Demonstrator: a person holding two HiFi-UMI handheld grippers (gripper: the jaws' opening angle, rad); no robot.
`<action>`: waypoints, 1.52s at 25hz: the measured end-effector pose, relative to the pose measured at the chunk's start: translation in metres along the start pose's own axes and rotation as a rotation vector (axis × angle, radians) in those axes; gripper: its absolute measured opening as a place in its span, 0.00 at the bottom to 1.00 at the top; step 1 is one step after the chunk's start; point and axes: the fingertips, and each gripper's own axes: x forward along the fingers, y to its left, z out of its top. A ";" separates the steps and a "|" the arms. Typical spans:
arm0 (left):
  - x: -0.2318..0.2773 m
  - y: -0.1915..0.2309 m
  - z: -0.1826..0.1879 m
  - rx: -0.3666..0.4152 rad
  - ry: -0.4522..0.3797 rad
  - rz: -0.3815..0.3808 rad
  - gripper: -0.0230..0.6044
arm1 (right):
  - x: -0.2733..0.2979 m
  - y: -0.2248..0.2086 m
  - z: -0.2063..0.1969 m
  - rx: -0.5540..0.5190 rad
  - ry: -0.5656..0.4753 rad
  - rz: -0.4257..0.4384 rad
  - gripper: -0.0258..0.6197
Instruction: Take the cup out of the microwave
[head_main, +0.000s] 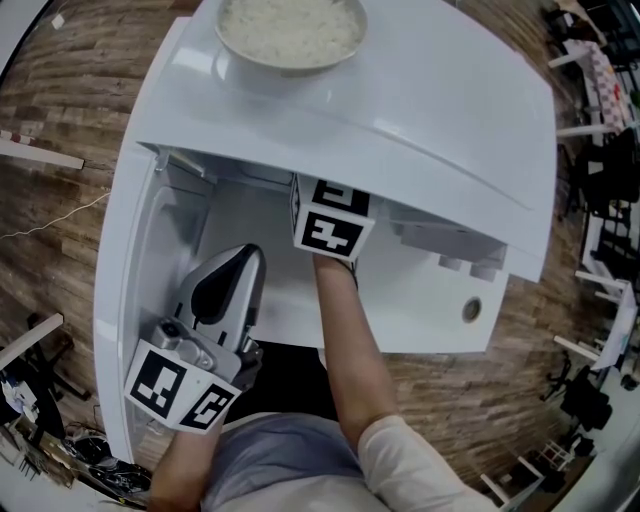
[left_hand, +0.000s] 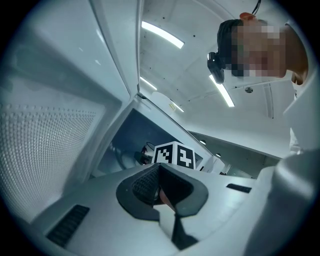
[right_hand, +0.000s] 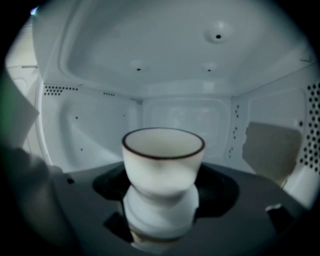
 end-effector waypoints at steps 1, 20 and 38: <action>0.000 0.000 0.000 -0.001 0.002 -0.001 0.05 | 0.000 -0.001 -0.001 0.002 -0.001 0.001 0.64; -0.005 -0.006 -0.002 -0.002 -0.006 -0.010 0.05 | -0.021 0.003 0.003 0.032 -0.058 0.021 0.64; -0.006 -0.034 -0.013 0.007 -0.008 -0.024 0.05 | -0.065 -0.001 -0.016 0.043 -0.058 0.080 0.64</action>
